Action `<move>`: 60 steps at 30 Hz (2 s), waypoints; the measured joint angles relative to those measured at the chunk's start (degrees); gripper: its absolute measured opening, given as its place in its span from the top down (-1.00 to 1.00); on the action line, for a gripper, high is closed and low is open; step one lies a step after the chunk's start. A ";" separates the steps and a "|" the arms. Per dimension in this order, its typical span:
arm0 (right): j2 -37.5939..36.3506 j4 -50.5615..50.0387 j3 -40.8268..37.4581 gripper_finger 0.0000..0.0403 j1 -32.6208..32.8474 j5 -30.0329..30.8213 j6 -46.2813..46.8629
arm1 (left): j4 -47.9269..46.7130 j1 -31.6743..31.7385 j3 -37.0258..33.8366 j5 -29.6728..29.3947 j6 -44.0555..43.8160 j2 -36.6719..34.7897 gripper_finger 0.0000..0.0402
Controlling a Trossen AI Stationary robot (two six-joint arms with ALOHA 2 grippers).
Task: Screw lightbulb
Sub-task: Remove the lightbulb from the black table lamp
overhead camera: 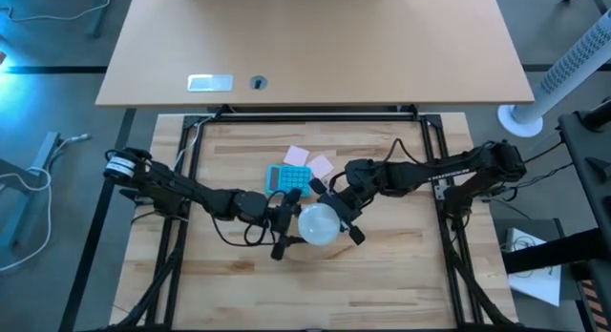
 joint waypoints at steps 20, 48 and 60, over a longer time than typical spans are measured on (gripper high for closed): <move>-0.12 0.42 0.09 0.28 0.06 0.12 1.01 | -4.32 0.14 -0.27 0.26 0.25 0.31 0.31; -21.14 -26.43 0.19 0.32 -5.83 39.45 9.39 | -5.77 0.14 -0.76 -0.18 0.36 -2.19 0.31; -19.60 -46.55 -3.34 0.32 -28.28 43.32 14.20 | -5.00 0.14 -0.77 -0.28 -0.11 -2.19 0.31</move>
